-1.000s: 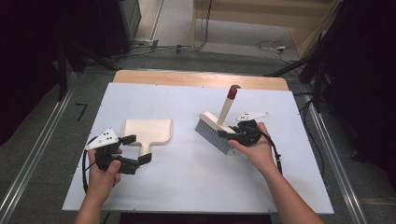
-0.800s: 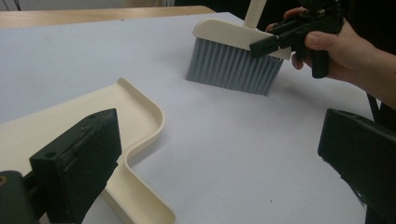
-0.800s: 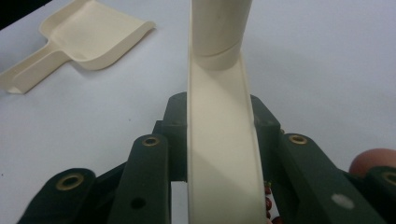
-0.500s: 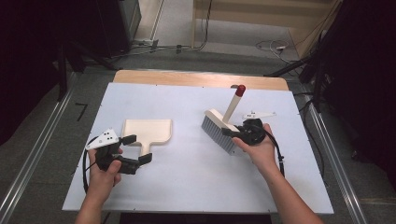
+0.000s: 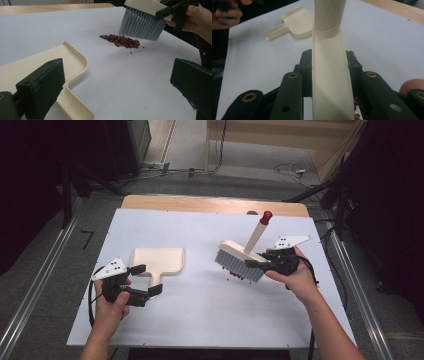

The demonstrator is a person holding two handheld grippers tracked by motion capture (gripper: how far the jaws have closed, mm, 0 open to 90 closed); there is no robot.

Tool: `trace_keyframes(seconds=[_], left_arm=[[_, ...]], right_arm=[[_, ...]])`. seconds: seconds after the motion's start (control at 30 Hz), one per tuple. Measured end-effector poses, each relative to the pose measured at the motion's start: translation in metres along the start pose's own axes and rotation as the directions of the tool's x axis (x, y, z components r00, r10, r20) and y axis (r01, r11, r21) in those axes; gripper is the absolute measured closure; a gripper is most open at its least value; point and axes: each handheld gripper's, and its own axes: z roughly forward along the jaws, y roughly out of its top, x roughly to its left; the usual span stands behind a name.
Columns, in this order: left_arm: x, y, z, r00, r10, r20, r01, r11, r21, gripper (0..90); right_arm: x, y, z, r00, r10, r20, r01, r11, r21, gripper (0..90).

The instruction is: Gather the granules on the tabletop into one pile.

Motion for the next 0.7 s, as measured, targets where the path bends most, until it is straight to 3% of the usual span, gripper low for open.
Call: trace_keyframes(seconds=[0.13,0.3,0.4,0.7], left_arm=[[-0.001,0.0,0.001,1.0,0.0,0.0,0.0,1.0,0.003,0.0],[-0.002,0.0,0.002,1.0,0.004,0.001,-0.004,1.0,0.005,0.0],[-0.002,0.0,0.001,1.0,0.007,0.002,-0.007,1.0,0.005,0.0],[-0.001,0.001,0.0,1.0,0.005,0.001,-0.005,1.0,0.001,0.0]], right_arm=[[0.004,-0.008,0.002,0.9977,-0.032,-0.06,0.034,0.999,0.032,65.4],[0.008,-0.017,0.02,0.9901,-0.086,-0.111,0.098,0.989,0.107,65.4],[0.002,-0.021,0.026,0.9883,-0.136,-0.07,0.143,0.984,0.106,65.4],[-0.018,-0.022,0.032,0.9955,-0.091,-0.025,0.093,0.994,0.061,65.4]])
